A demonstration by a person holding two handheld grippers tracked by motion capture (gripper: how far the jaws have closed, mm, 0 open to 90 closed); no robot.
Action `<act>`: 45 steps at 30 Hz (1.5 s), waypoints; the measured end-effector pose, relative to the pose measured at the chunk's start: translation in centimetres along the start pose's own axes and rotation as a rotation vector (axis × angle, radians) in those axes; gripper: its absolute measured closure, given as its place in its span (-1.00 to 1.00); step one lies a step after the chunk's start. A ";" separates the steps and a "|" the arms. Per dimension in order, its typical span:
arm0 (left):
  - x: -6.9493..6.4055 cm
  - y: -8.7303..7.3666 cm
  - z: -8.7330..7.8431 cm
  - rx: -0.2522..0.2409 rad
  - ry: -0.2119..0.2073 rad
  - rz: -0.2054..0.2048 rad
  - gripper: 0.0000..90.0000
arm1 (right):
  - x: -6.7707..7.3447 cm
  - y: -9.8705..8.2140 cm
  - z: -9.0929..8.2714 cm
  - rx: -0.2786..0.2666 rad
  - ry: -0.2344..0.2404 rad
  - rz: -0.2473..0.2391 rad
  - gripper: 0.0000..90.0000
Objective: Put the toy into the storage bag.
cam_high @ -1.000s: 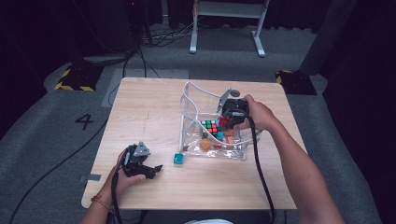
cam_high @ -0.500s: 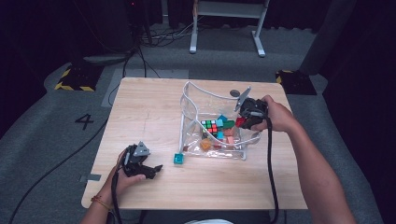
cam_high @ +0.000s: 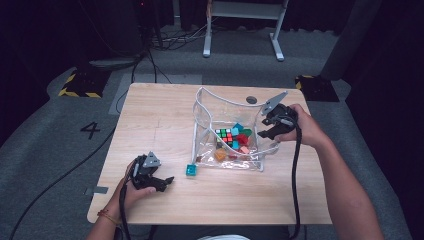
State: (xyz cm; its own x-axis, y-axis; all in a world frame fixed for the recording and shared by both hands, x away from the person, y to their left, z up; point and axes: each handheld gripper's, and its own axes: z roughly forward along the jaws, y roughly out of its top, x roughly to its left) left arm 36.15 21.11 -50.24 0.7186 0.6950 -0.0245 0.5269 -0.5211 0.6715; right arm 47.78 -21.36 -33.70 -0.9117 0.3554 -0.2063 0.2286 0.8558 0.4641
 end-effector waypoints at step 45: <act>0.0 0.0 0.0 0.000 -0.001 -0.003 -0.74 | 9.7 -13.0 -3.6 -0.462 -0.112 0.217 -0.31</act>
State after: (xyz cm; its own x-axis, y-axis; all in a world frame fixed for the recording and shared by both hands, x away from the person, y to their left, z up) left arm 36.14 21.10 -50.25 0.7173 0.6962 -0.0271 0.5290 -0.5189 0.6715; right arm 34.74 -30.43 -38.61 -0.8125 0.5654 -0.1423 0.2105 0.5122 0.8327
